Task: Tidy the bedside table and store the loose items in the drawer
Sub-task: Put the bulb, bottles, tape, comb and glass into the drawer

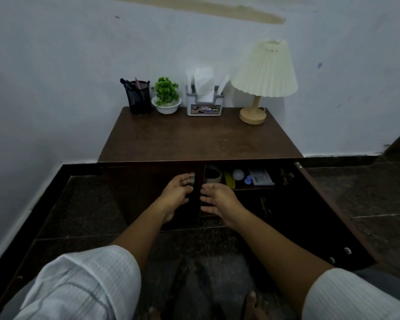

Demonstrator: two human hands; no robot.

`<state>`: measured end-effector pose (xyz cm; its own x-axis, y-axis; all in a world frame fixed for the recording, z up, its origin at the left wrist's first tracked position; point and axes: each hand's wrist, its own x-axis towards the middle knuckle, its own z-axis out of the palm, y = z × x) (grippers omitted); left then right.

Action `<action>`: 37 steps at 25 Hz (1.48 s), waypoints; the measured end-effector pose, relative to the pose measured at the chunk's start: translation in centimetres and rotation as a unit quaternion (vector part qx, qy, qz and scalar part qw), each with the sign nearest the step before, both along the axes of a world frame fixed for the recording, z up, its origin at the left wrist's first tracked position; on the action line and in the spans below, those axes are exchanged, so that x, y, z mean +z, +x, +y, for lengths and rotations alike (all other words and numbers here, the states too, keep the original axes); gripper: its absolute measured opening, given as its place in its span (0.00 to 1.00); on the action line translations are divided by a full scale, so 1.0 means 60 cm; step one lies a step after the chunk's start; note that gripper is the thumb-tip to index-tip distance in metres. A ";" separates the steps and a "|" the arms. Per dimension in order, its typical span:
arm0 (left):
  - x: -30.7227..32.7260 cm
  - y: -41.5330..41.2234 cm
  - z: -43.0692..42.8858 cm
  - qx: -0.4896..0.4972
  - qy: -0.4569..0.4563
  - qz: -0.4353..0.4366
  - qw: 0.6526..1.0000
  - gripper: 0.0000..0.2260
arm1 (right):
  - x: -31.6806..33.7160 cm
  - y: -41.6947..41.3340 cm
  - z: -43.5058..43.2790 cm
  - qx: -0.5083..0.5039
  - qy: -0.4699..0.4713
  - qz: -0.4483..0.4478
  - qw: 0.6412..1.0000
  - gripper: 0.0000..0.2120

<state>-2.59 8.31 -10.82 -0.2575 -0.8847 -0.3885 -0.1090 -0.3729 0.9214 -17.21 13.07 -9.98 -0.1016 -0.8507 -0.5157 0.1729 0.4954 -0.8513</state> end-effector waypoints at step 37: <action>0.049 -0.319 0.279 -0.424 -0.045 -0.033 0.904 0.22 | 0.064 -0.414 0.331 0.056 0.114 0.211 0.969 0.10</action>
<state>-21.71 25.03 -7.86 -0.8376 -0.4081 -0.3631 -0.3755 -0.0527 0.9253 -42.03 32.94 -6.13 -0.2586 -0.7371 -0.6243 -0.2317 0.6748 -0.7007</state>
